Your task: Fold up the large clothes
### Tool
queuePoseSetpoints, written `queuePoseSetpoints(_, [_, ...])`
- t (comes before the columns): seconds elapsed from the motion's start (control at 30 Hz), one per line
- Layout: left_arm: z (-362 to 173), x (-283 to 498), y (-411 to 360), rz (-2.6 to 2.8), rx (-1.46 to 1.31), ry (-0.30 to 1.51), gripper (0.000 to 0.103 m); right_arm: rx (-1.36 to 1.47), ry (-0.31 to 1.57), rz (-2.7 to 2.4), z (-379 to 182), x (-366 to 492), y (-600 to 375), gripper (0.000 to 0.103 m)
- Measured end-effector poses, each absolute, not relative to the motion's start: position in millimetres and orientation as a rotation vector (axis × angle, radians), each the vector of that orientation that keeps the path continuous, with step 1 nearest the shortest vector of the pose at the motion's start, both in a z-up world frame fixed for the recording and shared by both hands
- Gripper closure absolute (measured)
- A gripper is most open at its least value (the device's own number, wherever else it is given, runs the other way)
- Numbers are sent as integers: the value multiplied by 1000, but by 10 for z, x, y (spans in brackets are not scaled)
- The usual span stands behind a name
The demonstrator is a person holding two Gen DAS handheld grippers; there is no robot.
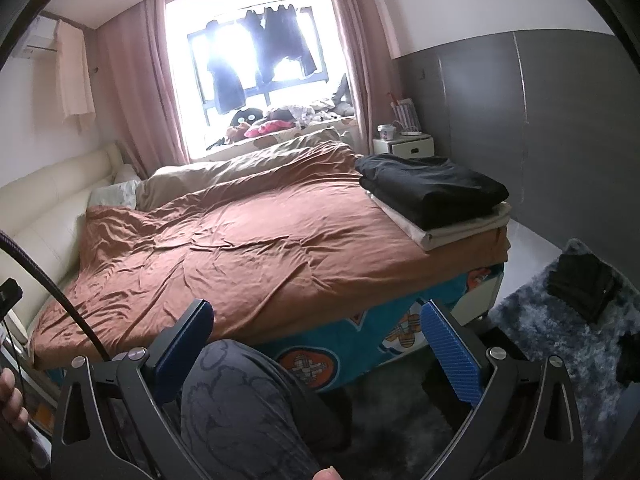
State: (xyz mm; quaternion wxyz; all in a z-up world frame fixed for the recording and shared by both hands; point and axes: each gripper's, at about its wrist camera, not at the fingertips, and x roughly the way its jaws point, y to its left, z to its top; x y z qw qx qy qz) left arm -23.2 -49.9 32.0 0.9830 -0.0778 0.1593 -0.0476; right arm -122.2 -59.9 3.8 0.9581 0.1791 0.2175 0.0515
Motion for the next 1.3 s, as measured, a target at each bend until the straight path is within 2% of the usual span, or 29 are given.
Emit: queuePoseSetpoints(1.3, [239,-109,-537,-109,-156,354,0,375,473,114,28,-1069,-544,0])
